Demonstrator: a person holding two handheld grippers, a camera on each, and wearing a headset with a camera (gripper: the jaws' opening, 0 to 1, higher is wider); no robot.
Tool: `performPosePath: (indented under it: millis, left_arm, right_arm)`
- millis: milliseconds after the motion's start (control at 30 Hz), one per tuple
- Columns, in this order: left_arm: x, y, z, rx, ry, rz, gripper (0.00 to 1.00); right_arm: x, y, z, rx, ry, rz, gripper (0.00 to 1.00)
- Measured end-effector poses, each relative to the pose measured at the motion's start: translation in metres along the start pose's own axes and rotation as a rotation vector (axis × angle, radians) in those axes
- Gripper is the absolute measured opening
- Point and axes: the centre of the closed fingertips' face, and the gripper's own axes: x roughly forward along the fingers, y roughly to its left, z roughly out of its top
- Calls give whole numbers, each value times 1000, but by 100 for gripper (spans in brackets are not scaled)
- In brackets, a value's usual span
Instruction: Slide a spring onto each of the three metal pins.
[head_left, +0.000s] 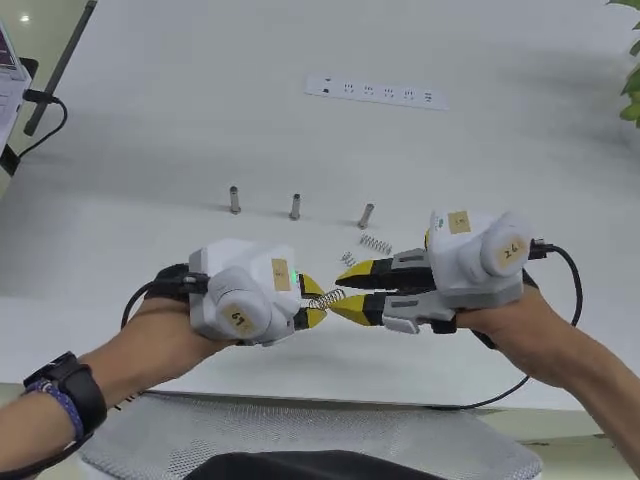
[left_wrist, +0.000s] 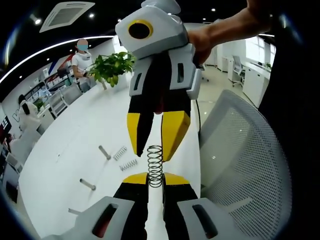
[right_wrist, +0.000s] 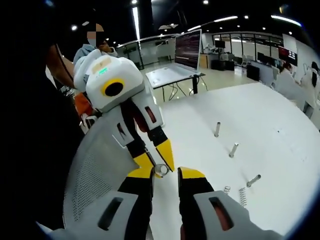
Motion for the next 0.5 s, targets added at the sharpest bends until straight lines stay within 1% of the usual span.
performPosePath:
  millis: [33, 200, 500]
  left_arm:
    - [0, 0, 1, -1, -1, -1, 2]
    - [1, -1, 1, 5, -2, -3, 2]
    - [1, -2, 4, 14, -5, -11, 2]
  right_arm:
    - [0, 0, 0, -27, 16, 3, 17]
    - [0, 2, 1, -83, 54, 15, 17]
    - [6, 7, -5, -168, 123, 43, 16]
